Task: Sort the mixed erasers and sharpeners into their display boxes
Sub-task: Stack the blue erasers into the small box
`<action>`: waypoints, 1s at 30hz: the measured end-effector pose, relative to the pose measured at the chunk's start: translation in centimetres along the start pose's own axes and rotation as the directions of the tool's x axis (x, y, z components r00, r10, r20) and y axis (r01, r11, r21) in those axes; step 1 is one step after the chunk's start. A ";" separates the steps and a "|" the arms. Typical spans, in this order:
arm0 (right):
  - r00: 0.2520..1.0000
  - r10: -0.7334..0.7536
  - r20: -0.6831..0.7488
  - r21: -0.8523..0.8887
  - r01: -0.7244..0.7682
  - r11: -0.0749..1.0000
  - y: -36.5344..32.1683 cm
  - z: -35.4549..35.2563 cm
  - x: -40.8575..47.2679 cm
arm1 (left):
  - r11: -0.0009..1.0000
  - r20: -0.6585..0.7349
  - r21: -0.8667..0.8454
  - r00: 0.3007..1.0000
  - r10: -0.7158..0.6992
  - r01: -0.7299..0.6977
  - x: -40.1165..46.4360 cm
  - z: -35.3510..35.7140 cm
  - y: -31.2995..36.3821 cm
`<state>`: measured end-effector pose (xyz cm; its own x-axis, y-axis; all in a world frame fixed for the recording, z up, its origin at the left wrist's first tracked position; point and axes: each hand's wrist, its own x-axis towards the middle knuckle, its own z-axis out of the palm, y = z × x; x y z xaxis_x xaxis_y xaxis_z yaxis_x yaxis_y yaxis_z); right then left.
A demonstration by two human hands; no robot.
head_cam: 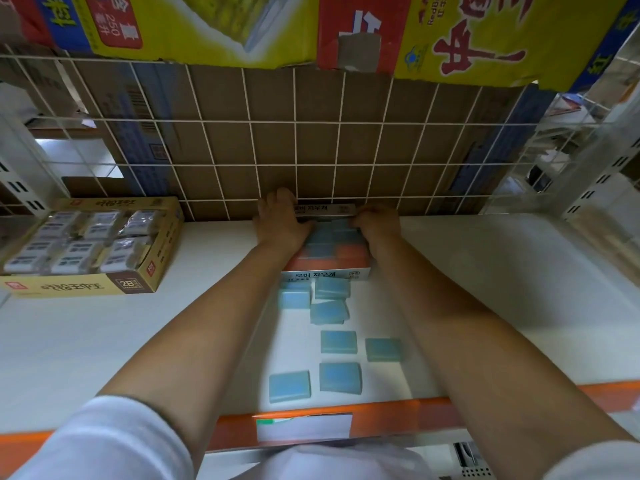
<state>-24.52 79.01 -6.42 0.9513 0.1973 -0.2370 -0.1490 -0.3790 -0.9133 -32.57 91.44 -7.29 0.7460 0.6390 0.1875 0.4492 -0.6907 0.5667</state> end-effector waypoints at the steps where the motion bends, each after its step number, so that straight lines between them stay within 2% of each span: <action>1: 0.997 0.074 0.013 0.025 -0.074 0.997 -0.3 0.0 0.2 | 0.998 0.002 -0.045 0.999 -0.050 0.050 0.0 0.0 -0.2; 3: 0.987 0.156 0.034 0.044 -0.158 0.986 -0.6 -0.1 0.8 | 0.986 0.008 -0.122 0.994 -0.112 0.112 -0.1 0.0 -0.5; 5: 0.988 0.152 0.022 0.012 -0.152 0.988 -0.6 0.2 1.3 | 0.974 0.022 -0.184 0.991 -0.131 0.133 -0.1 0.2 -0.7; 8: 0.998 0.040 -0.052 -0.178 -0.048 0.983 -0.5 0.6 1.0 | 0.971 0.077 -0.168 0.984 -0.159 0.170 0.3 0.5 -0.9; 11: 0.996 -0.050 -0.077 -0.248 0.029 0.968 -0.2 0.8 0.2 | 0.978 0.098 -0.103 0.980 -0.171 0.181 0.3 0.5 -0.7; 14: 0.997 -0.067 -0.026 -0.171 0.061 0.983 0.1 0.3 -1.0 | 0.982 0.098 -0.125 0.987 -0.131 0.142 -0.2 0.3 -1.0; 17: 0.999 -0.040 0.003 -0.029 0.040 0.999 0.5 -1.1 -2.8 | 0.921 0.144 -0.345 0.980 -0.137 0.180 -1.8 -1.3 -1.5; 19: 0.992 -0.117 0.041 -0.076 0.120 0.990 1.3 -2.6 -5.1 | 0.907 0.163 -0.366 0.974 -0.157 0.207 -4.0 -2.8 -2.2; 22: 0.941 -0.283 0.186 -0.186 0.316 0.930 3.0 -4.6 -8.9 | 0.950 0.116 -0.285 0.989 -0.093 0.123 -7.9 -4.6 -3.9; 24: 0.909 -0.322 0.266 -0.248 0.387 0.888 3.8 -5.0 -10.4 | 0.962 0.140 -0.272 0.990 0.003 0.036 -10.0 -5.4 -4.5; 27: 0.908 -0.307 0.286 -0.344 0.396 0.851 4.2 -4.6 -10.7 | 0.968 0.200 -0.243 0.973 0.118 -0.067 -11.5 -5.5 -4.4; 30: 0.922 -0.243 0.301 -0.401 0.354 0.845 4.3 -3.9 -10.7 | 0.977 0.204 -0.163 0.965 0.167 -0.135 -11.9 -4.9 -4.0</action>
<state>-34.25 71.77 -6.54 0.8324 0.5459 -0.0959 0.3190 -0.6133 -0.7226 -45.67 88.24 -7.88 0.8948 0.4321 0.1122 0.2582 -0.7059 0.6595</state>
